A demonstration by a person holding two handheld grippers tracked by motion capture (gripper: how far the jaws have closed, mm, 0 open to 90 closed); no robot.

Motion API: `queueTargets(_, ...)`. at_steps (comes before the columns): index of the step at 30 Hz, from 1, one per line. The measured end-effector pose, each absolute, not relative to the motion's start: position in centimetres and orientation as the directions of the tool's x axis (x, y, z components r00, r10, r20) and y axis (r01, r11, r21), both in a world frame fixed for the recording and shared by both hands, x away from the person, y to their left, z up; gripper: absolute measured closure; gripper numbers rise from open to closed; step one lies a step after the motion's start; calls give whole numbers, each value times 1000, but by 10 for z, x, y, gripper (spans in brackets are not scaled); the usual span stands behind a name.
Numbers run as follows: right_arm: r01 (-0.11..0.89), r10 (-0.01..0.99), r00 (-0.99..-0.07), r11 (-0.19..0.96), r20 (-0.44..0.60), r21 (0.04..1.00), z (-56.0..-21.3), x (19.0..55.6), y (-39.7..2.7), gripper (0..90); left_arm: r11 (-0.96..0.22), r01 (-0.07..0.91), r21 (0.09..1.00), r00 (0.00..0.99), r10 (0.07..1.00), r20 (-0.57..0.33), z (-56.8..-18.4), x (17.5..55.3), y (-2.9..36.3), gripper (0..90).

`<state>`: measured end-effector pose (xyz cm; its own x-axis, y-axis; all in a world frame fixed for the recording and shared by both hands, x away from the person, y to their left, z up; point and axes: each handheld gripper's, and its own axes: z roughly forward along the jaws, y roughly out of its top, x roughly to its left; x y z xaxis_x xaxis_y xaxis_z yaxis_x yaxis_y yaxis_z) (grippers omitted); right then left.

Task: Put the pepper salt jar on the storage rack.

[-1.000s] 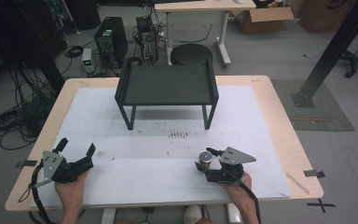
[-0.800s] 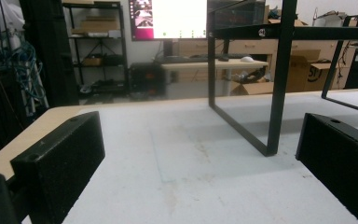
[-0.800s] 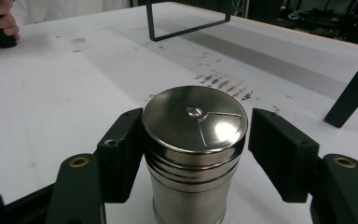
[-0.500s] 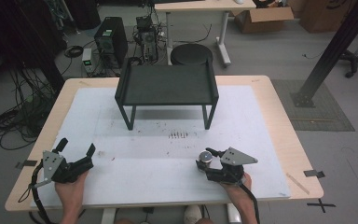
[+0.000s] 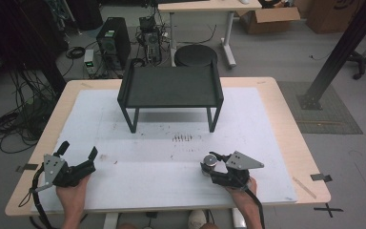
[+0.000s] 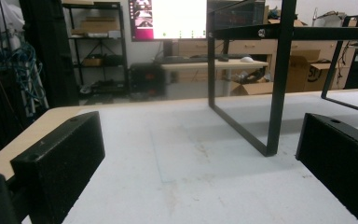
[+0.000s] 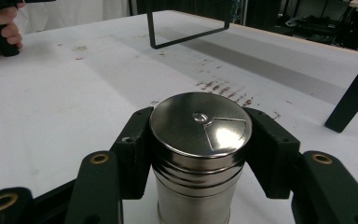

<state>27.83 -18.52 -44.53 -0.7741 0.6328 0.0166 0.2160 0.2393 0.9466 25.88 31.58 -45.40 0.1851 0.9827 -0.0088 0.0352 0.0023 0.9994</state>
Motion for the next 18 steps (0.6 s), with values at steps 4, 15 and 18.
queueTargets(4,205,632,-775,241,6,949,-445,277,-185,489,2,35,999,185,983,-8,-454,259,316,15)
queueTargets(15,198,635,-773,242,0,950,-446,276,-184,492,2,34,999,185,983,-8,-454,259,316,15)
queueTargets(18,196,638,-770,242,-3,950,-446,276,-184,492,1,34,999,185,983,-7,-454,259,316,15)
